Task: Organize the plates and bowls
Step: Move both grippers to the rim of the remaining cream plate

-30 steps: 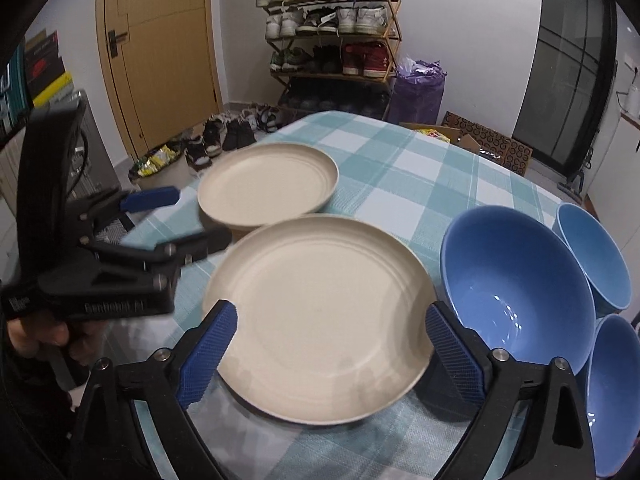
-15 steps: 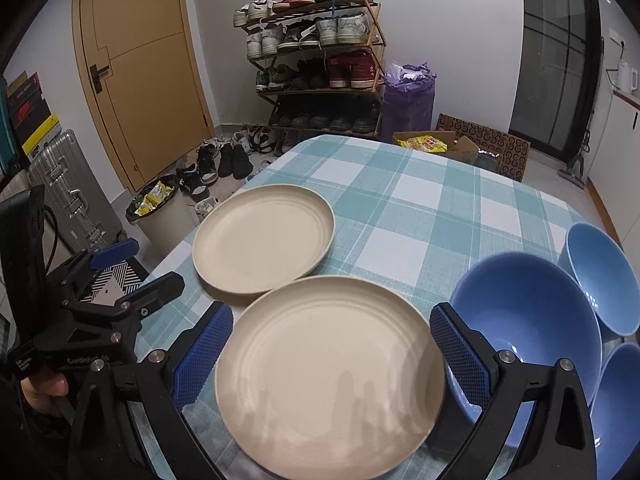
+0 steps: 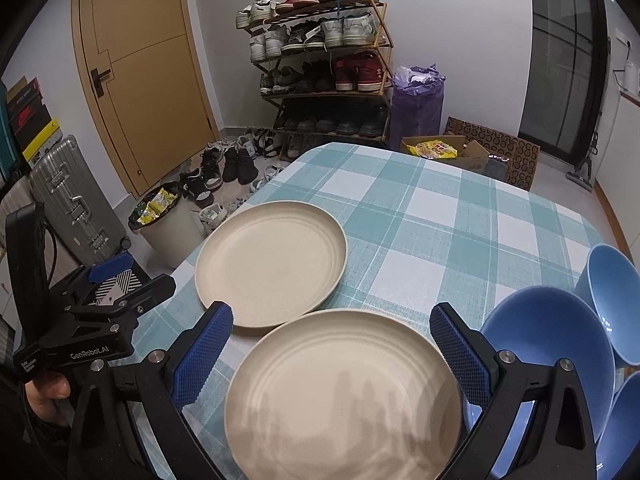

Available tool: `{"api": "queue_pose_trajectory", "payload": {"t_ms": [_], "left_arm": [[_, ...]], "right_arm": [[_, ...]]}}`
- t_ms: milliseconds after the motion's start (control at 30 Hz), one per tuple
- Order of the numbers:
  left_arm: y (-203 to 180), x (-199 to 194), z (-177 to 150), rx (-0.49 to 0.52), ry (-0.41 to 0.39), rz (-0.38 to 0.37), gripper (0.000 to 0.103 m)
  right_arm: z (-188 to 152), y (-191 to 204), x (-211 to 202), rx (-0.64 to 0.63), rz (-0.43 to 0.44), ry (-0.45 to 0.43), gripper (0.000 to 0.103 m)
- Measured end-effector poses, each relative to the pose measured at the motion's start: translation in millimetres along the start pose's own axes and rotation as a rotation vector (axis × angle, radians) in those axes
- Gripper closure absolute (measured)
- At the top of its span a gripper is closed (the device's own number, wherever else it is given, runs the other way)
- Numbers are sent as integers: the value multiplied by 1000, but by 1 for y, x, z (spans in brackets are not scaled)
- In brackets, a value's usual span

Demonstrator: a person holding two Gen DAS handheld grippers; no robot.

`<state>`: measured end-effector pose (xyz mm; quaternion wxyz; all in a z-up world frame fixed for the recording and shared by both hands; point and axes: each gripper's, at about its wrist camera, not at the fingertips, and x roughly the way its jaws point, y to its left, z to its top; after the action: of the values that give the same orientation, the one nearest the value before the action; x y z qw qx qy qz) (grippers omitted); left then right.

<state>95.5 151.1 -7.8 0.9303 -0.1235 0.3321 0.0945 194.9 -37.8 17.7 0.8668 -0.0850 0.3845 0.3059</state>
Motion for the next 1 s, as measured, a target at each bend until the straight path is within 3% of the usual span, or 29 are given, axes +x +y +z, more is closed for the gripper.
{"api": "queue_pose_trajectory", "payload": {"t_ms": [533, 1000], "left_arm": [[3, 23, -1, 13, 22, 35, 0], [18, 44, -7, -41, 70, 30, 0]], "right_arm": [[15, -3, 14, 19, 1, 5, 2], [20, -5, 46, 55, 10, 72, 2]]}}
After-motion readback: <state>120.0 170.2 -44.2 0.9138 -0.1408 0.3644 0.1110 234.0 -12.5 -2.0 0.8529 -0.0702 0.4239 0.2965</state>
